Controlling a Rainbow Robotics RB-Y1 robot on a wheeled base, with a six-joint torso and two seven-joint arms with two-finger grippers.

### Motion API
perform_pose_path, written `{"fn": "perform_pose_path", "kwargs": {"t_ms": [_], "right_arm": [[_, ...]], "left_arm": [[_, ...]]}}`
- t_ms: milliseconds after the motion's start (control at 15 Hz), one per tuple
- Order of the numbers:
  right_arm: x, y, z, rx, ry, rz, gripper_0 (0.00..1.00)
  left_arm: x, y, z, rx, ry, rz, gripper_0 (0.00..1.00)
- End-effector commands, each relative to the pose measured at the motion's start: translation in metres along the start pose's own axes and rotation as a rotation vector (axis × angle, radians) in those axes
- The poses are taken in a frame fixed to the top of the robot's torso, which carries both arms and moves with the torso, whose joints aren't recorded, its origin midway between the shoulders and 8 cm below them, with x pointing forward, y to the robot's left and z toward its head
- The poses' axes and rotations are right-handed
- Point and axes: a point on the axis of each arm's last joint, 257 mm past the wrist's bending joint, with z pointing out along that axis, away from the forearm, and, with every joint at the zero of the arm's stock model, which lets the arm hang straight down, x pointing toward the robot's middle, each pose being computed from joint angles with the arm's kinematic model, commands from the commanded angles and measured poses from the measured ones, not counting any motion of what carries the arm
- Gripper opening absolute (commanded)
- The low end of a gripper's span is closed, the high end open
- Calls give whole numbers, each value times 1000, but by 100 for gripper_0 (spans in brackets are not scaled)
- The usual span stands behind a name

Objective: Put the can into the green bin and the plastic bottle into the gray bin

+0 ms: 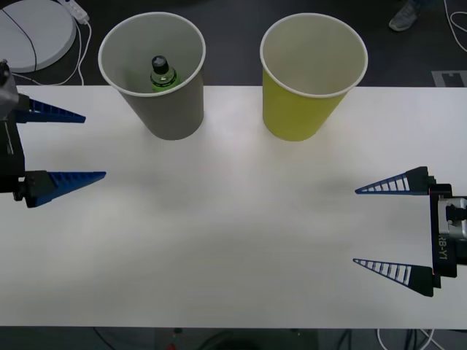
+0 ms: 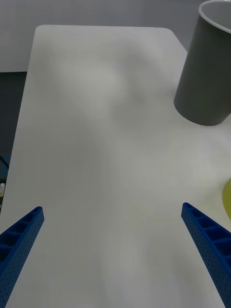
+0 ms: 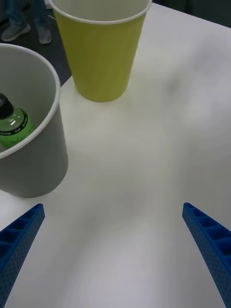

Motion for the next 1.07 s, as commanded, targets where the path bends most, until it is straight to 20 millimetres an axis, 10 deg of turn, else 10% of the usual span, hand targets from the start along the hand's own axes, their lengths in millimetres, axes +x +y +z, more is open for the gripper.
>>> {"fn": "perform_pose_path", "kwargs": {"t_ms": [67, 600, 1067], "right_arm": [[0, 0, 0, 0, 0, 0, 100], [0, 0, 0, 0, 0, 0, 100], [0, 0, 0, 0, 0, 0, 100]], "left_arm": [[12, -19, 13, 30, -41, 53, 100], [23, -62, 53, 129, -111, 166, 100], [69, -59, 63, 167, 9, 248, 100]]}}
